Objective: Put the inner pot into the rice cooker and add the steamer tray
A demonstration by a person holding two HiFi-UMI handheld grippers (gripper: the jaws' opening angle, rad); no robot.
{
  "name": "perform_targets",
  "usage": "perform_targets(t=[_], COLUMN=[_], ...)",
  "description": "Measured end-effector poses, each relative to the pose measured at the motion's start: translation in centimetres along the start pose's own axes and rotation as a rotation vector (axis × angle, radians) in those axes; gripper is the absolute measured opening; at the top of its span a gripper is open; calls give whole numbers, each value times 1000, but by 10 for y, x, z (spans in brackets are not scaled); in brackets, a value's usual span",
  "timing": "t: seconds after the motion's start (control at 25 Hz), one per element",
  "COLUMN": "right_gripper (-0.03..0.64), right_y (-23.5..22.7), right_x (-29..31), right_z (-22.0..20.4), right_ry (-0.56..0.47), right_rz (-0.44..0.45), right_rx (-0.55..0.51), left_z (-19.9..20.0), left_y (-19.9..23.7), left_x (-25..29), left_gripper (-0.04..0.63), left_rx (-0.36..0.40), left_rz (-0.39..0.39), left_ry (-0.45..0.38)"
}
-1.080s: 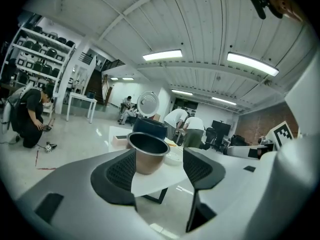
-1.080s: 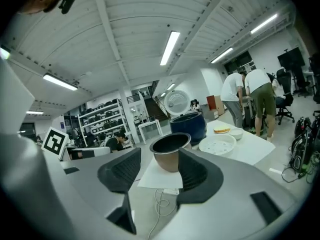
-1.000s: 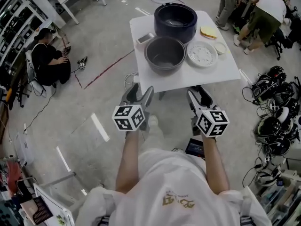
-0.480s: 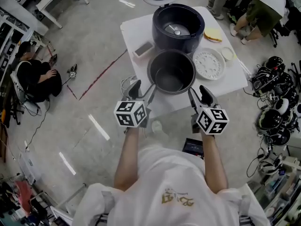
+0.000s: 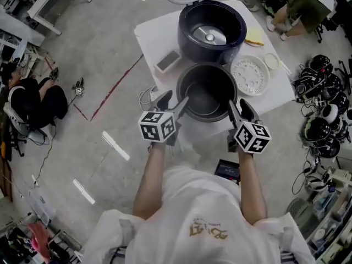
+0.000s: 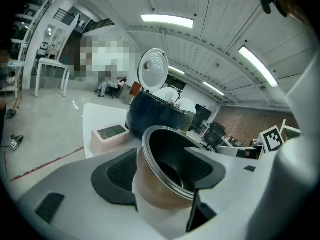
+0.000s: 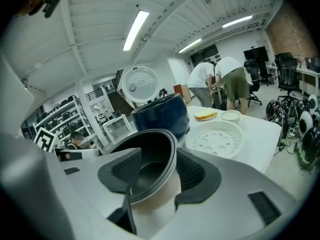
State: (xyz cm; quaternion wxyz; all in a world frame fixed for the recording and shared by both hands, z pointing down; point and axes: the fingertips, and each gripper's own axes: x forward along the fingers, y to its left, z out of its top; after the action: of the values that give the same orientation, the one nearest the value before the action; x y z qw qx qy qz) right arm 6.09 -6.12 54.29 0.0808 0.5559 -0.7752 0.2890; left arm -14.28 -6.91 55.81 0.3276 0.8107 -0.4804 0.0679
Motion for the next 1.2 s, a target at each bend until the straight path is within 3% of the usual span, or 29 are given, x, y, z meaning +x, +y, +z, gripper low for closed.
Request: perform_targets(t=[0.36, 0.6, 1.2], right_gripper=[215, 115, 77], right_y=[-21, -26, -35], right_x=[20, 23, 17], right_z=[-16, -21, -21], right_ry=[31, 25, 12], right_rz=[-63, -113, -88], right_rx=[67, 69, 245], left_z=[-4, -3, -7], left_y=[5, 19, 15], left_x=[33, 33, 37], left_gripper=[289, 132, 89], left_rx=[-46, -18, -209], left_rz=[-59, -31, -80], left_ry=[39, 41, 44])
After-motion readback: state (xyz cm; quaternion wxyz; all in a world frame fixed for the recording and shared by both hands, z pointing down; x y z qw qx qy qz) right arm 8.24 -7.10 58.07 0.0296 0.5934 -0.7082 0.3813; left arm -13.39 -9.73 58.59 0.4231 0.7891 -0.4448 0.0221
